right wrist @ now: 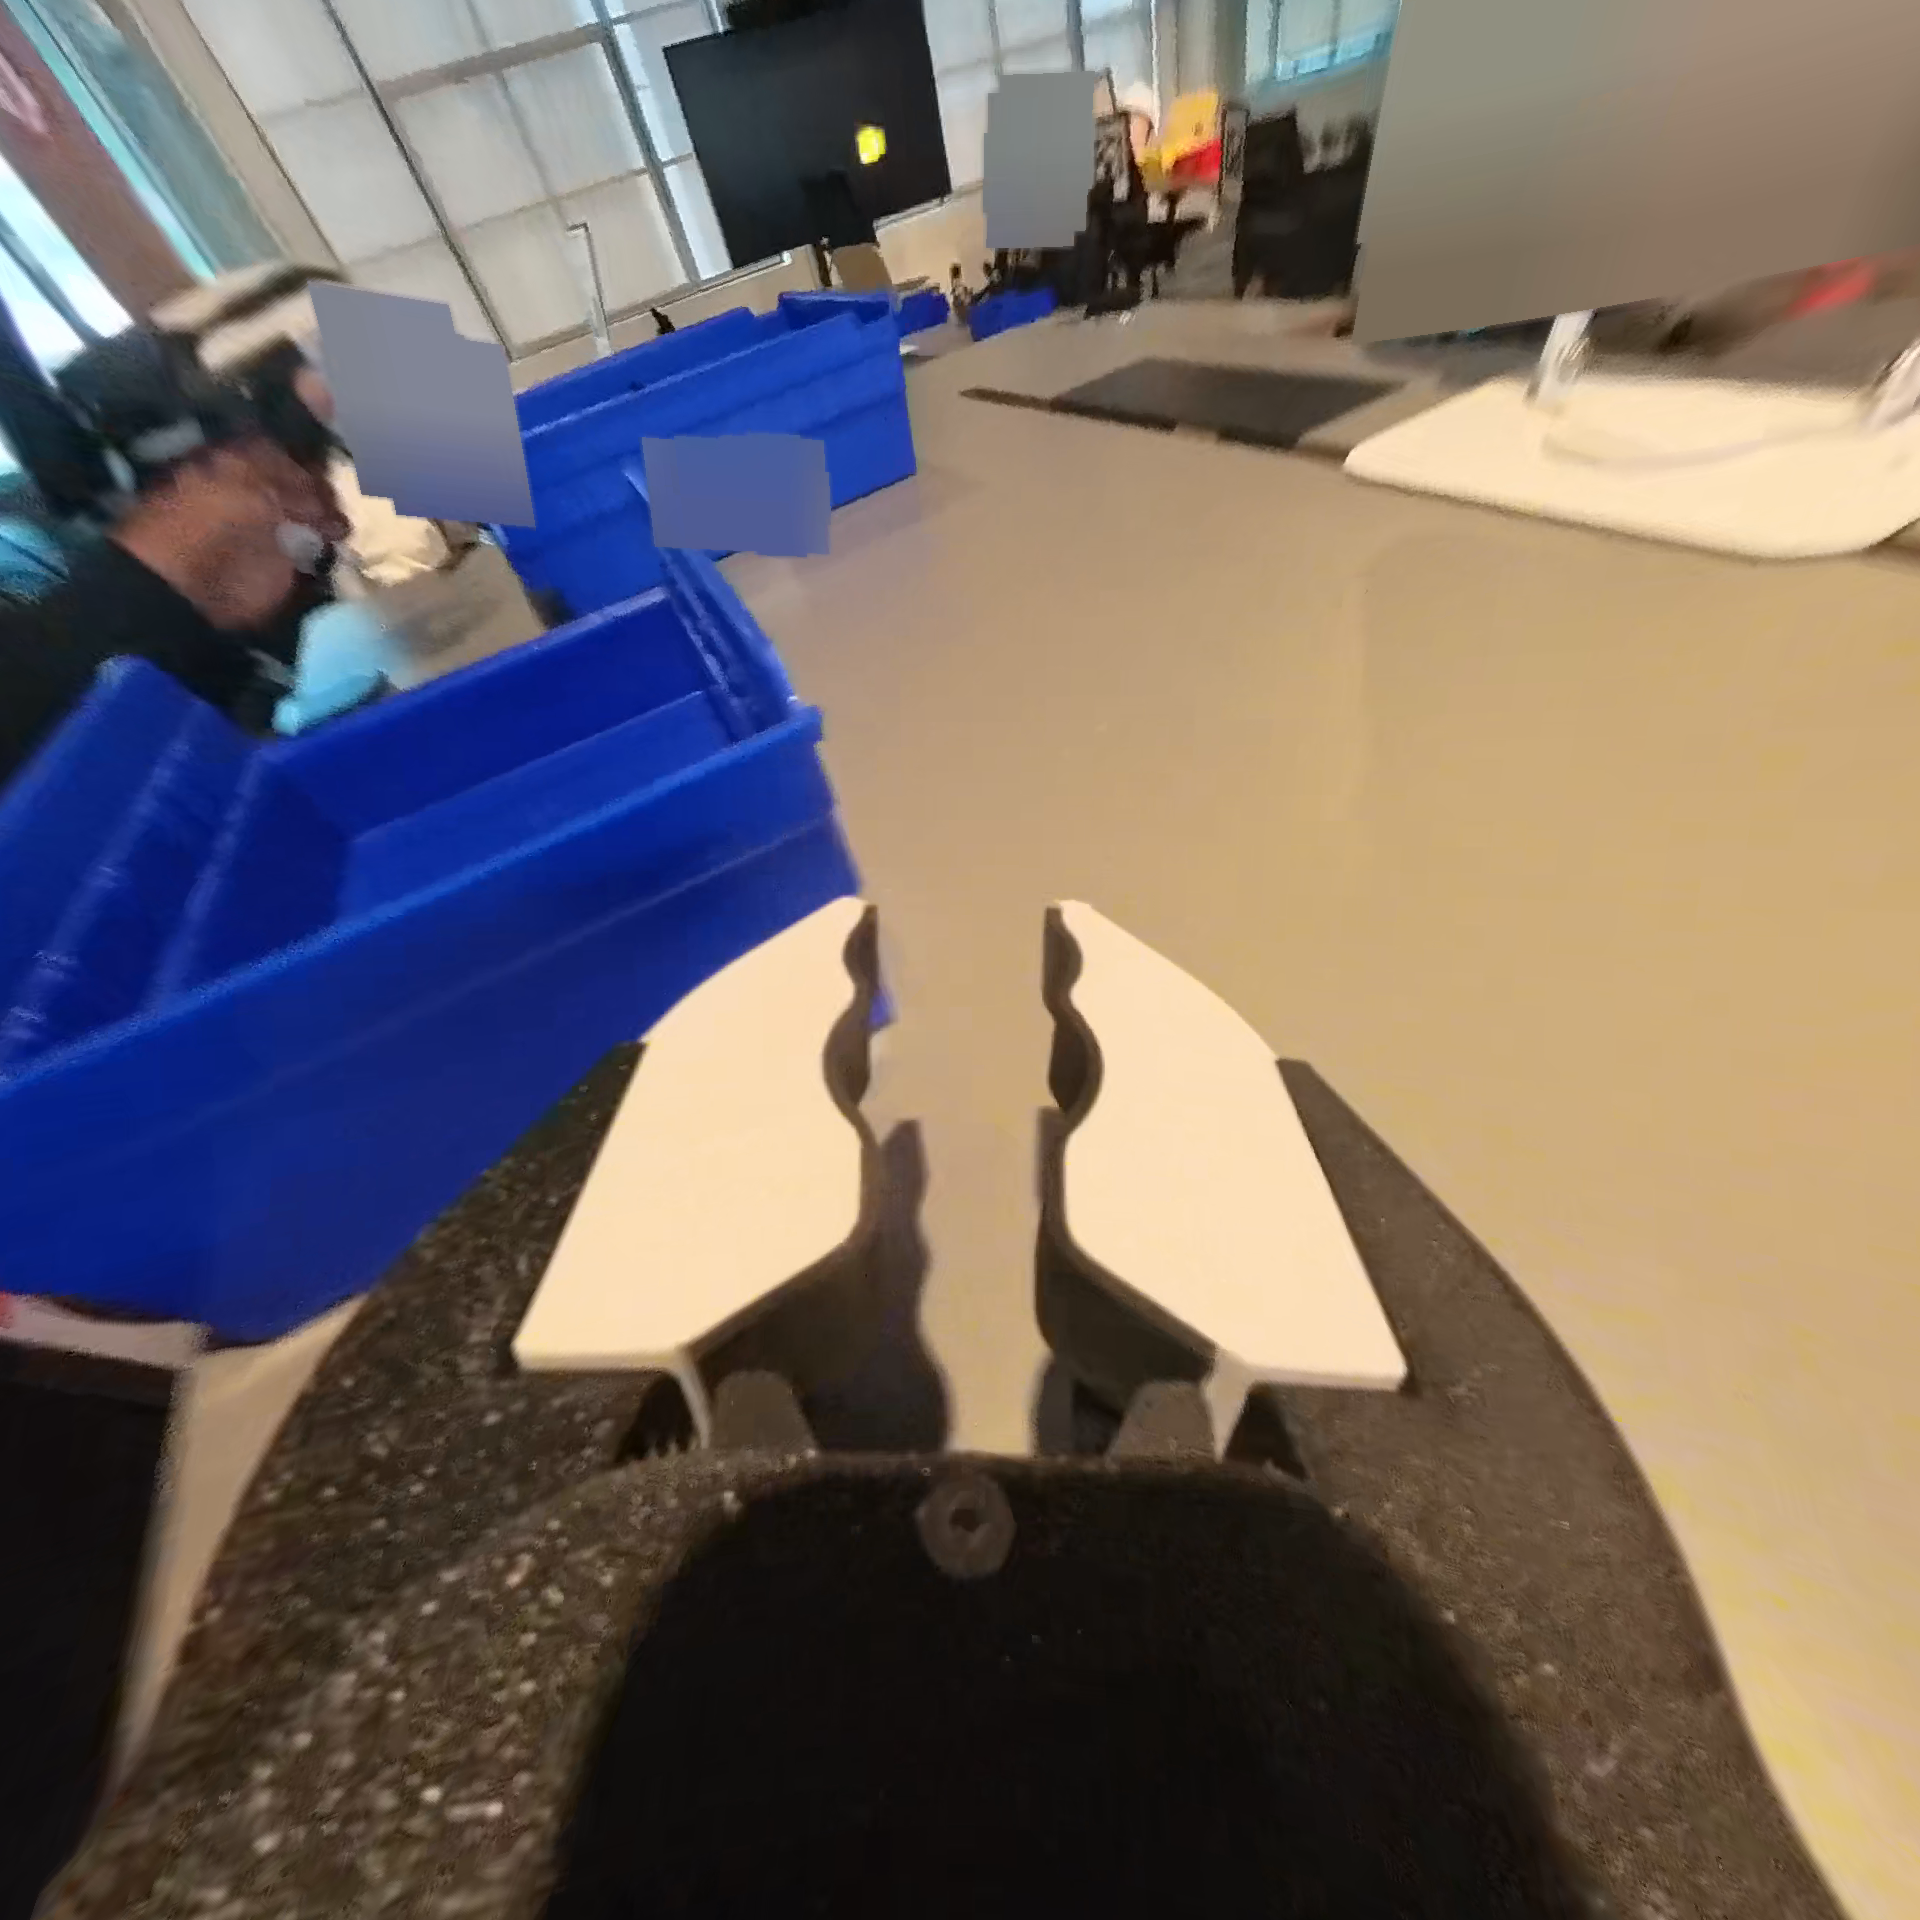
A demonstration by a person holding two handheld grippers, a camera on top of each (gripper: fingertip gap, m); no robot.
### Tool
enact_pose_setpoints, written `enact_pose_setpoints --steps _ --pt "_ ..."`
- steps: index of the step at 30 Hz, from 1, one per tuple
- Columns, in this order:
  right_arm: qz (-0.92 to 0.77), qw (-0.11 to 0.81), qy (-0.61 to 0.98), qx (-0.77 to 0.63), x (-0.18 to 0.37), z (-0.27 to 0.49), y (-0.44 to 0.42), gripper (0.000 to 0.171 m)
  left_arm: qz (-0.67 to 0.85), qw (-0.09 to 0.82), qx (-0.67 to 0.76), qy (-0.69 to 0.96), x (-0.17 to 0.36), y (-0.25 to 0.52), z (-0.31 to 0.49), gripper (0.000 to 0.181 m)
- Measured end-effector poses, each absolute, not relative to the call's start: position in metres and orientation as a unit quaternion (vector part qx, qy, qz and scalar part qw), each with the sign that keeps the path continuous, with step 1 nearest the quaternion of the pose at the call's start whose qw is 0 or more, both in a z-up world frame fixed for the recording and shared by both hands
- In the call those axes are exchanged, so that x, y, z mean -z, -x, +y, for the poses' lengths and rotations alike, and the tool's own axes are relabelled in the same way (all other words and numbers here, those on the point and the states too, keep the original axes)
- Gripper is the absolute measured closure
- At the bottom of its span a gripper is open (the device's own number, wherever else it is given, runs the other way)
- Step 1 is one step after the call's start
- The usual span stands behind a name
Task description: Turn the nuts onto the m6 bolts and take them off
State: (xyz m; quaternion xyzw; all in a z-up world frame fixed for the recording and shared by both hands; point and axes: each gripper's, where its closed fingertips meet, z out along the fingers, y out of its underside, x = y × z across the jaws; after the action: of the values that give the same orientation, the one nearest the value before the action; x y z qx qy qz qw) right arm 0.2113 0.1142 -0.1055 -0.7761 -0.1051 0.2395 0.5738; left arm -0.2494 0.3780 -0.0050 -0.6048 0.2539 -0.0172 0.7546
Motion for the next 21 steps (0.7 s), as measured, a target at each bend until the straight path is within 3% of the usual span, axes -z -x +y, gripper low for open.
enact_pose_setpoints --steps 4,11,14,16,21 --pt "-0.036 0.545 0.773 -0.321 0.076 0.094 -0.184 0.133 0.344 0.739 0.098 0.571 0.035 0.181 0.329 0.159" --pt "-0.050 0.401 0.876 -0.265 0.086 0.085 -0.130 0.108 0.315 0.746 0.129 0.572 0.066 0.167 0.320 0.163" --pt "-0.076 0.357 0.903 -0.228 0.098 0.085 -0.119 0.116 0.350 0.735 0.117 0.570 0.073 0.157 0.318 0.163" --pt "-0.110 0.337 0.916 -0.186 0.106 0.084 -0.121 0.137 0.372 0.731 0.099 0.563 0.078 0.151 0.315 0.163" --pt "-0.165 0.283 0.935 -0.139 0.107 0.075 -0.139 0.140 0.422 0.719 0.065 0.549 0.089 0.138 0.307 0.164"
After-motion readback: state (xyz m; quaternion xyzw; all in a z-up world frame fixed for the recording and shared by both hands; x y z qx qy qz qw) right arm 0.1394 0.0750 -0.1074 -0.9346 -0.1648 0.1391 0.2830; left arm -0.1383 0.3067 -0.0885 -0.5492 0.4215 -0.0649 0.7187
